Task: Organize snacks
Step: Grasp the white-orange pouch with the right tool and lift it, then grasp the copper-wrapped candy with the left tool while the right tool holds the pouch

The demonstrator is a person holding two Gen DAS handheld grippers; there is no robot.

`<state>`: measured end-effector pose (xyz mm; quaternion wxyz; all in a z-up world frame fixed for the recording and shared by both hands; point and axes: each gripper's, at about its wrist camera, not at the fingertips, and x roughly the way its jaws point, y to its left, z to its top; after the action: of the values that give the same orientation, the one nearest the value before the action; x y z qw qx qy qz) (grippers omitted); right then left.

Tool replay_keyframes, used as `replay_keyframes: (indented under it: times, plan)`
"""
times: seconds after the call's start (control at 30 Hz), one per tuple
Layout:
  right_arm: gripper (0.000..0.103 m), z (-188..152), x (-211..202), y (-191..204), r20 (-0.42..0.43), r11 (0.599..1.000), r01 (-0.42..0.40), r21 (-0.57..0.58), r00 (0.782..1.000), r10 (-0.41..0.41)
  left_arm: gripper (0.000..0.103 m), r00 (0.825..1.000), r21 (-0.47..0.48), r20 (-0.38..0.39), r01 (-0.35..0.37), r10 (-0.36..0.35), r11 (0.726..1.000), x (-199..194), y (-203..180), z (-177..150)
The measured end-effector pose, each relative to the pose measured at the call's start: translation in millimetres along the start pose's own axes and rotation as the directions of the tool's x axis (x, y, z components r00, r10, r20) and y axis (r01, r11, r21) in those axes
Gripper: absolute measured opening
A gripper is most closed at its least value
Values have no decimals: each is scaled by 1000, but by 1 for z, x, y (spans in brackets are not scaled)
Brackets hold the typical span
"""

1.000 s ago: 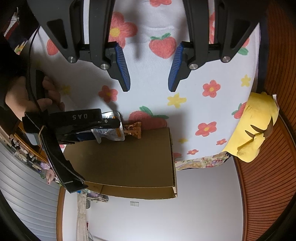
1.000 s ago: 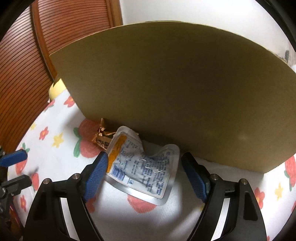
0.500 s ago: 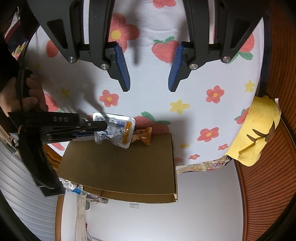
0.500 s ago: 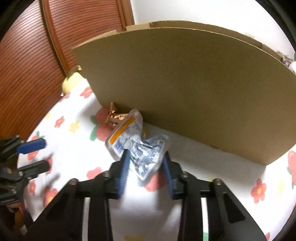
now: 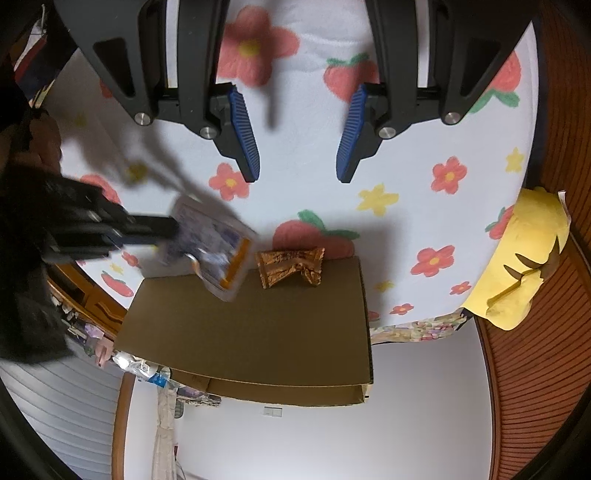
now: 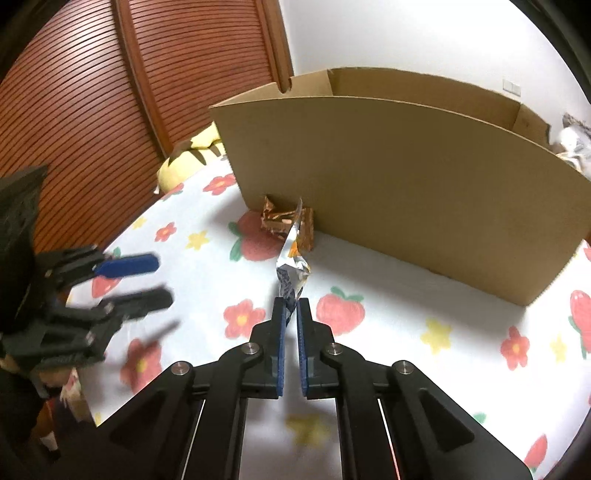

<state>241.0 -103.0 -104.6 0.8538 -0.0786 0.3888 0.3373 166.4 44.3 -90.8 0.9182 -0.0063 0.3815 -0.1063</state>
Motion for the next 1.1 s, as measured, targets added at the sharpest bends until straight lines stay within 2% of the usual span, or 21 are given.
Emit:
replay_keyframes:
  times: [0.2,0.57,0.83,1.1]
  plan:
    - [3,-16,-20,-2,18,1000,22,-11,1000,-22,50,999,7,8,31,-31,1000,15,-8,20]
    - [3,-27,-35,-10,53,999,29,-23,998,-28,52,1000,-2,-28,10,-10,1000,60,-13,58]
    - [3,-32,-36,-12,54,999,18,-39,998,-16,54,998,-21,-56,-20,18,1000,81,-11,67]
    - [3,-32,-37,-12,67,999,0,-35,998,2,54,996,11,-78,-43,43,999,93,-18,68]
